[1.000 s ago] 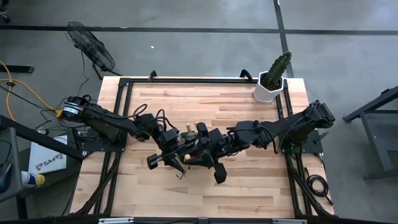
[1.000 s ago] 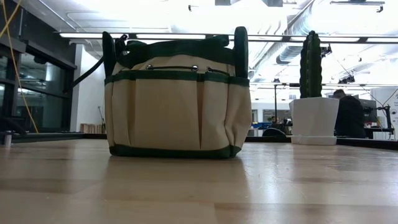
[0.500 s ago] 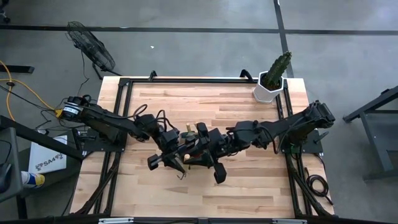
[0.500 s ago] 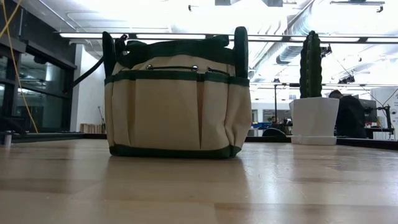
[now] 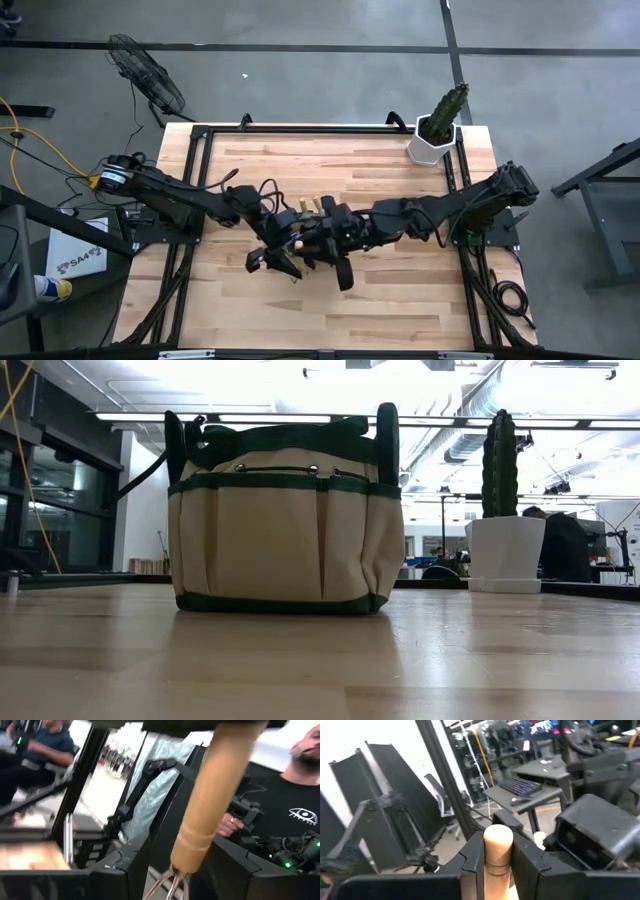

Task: Pick & Place Garden tools in Gardening bag
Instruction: Put the light brown hand rake into the gardening bag

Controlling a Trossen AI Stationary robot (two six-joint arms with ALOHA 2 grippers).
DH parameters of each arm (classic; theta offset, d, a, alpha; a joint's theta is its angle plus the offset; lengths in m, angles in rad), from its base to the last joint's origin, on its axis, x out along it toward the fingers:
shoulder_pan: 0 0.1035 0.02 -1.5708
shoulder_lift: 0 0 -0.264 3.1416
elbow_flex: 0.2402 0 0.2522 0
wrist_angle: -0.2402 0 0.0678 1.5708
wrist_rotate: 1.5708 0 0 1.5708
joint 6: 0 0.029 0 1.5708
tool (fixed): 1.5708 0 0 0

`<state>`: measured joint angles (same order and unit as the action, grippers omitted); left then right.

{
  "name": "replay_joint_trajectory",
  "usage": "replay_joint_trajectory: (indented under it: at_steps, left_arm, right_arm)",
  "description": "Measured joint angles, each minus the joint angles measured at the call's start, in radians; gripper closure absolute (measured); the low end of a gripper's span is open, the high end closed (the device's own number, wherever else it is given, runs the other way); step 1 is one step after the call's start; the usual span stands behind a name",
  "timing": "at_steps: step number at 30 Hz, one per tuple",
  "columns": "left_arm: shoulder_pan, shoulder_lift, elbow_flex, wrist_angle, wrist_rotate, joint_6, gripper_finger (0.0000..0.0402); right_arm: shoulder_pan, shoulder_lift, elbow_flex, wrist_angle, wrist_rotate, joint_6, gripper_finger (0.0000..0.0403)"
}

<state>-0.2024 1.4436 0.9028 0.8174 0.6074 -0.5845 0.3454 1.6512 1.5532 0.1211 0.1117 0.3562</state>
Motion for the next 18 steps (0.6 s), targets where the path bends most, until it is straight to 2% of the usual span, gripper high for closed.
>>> replay_joint_trajectory:
  at_steps: [7,11,18]
  left_arm:
    - [0.001,-0.068,0.000,-0.256,0.000,0.021,0.0223]
    - [0.001,-0.136,0.000,-0.393,-0.004,0.052,0.0222]
    - [0.000,-0.317,0.000,-0.757,-0.163,0.120,0.0222]
  right_arm:
    - [0.009,0.000,0.000,-0.031,0.033,0.018,0.0344]
    - [0.023,-0.011,0.000,-0.091,0.089,0.022,0.0344]
    - [0.069,-0.048,0.000,-0.258,0.242,0.053,0.0344]
